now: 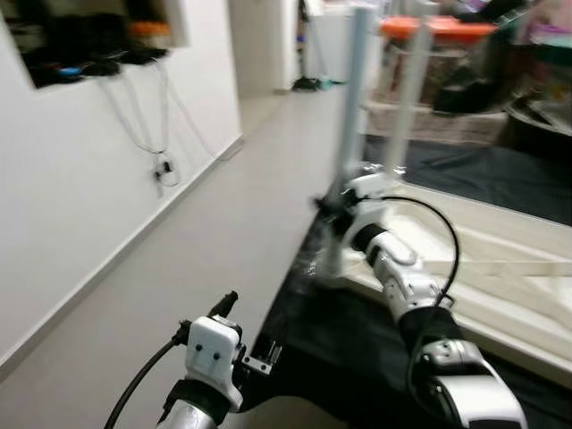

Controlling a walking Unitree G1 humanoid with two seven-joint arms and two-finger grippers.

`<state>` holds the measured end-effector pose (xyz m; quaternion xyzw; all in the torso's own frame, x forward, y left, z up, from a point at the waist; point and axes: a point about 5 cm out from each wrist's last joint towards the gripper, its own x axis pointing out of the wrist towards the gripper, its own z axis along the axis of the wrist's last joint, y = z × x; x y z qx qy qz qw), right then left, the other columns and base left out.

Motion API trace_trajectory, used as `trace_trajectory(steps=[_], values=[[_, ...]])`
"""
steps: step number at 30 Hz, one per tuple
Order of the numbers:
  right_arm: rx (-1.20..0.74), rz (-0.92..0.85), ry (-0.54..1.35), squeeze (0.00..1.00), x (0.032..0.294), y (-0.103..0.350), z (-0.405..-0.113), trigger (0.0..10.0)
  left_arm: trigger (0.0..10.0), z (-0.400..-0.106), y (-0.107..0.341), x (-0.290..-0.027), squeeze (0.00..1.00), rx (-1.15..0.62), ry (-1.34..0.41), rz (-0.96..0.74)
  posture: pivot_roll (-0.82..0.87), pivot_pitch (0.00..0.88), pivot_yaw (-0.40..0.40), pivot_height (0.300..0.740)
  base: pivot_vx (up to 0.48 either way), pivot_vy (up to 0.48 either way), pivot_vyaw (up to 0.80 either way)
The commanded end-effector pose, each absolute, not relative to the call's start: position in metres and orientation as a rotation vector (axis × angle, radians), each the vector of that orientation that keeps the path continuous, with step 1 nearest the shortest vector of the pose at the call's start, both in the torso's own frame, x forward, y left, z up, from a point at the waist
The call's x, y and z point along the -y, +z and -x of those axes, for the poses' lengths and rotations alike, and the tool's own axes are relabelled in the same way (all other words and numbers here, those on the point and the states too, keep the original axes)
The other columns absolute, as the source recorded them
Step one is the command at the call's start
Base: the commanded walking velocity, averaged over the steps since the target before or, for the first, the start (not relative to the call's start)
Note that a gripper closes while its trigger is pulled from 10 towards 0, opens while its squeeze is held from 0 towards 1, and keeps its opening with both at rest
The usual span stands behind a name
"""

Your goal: Building children table

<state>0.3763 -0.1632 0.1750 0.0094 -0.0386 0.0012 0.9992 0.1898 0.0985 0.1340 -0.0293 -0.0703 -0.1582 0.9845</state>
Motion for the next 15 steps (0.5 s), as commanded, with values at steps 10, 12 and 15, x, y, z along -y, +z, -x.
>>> trace_trajectory(steps=[10, 12, 15], values=[[-0.064, -0.165, -0.324, 0.00, 0.158, 0.142, -0.345, 10.0, 10.0, -0.193, 0.130, -0.097, 0.00, 0.130, -0.335, 0.055, 0.08, 0.000, 0.008, 0.740, 0.000, 0.000, 0.00], [-0.052, -0.177, -0.216, 0.00, 0.143, 0.142, -0.352, 10.0, 10.0, -0.193, 0.130, -0.095, 0.00, 0.132, -0.335, 0.057, 0.06, 0.000, 0.002, 0.740, 0.000, 0.000, 0.00], [-0.032, -0.202, -0.102, 1.00, 0.131, 0.145, -0.354, 10.0, 10.0, -0.192, 0.130, -0.095, 0.00, 0.132, -0.328, 0.064, 0.06, 0.000, 0.002, 0.740, 0.000, 0.000, 0.00]])
